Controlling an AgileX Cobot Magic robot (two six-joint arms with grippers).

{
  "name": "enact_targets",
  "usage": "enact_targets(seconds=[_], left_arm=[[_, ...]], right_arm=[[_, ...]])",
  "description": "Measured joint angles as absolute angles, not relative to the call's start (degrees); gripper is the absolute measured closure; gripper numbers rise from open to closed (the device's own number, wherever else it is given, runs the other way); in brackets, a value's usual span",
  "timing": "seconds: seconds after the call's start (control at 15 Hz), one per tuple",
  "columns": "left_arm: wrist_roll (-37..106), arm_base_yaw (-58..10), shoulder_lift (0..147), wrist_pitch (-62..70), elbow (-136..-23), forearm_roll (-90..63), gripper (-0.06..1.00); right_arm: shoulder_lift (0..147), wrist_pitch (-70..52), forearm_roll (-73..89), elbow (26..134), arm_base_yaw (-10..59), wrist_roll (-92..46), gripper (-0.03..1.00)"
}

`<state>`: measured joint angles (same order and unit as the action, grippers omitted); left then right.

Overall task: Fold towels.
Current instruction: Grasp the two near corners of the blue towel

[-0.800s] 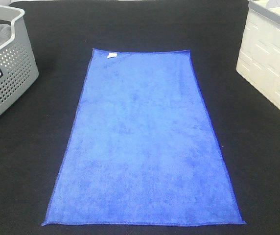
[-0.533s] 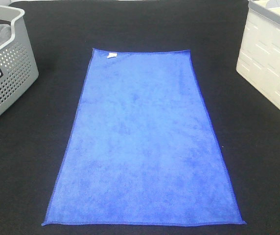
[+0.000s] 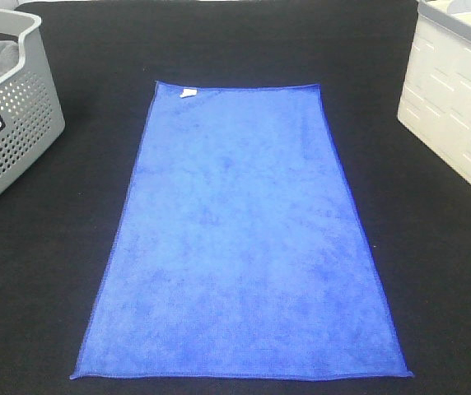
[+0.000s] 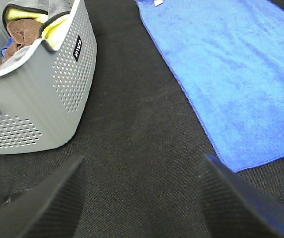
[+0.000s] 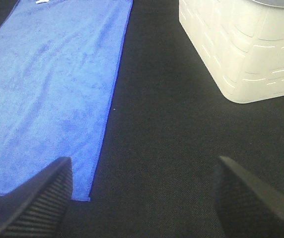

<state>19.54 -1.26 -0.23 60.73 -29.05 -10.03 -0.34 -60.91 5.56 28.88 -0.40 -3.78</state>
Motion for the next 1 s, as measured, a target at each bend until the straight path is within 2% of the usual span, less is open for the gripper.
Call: enact_targets(seconds=[1.0], left_arm=[[19.5,-1.3,-0.2,60.7,-29.0,-10.0,0.32]], right_arm=[[-0.3,-60.9,5.6,28.9,-0.4,-3.8,0.24]])
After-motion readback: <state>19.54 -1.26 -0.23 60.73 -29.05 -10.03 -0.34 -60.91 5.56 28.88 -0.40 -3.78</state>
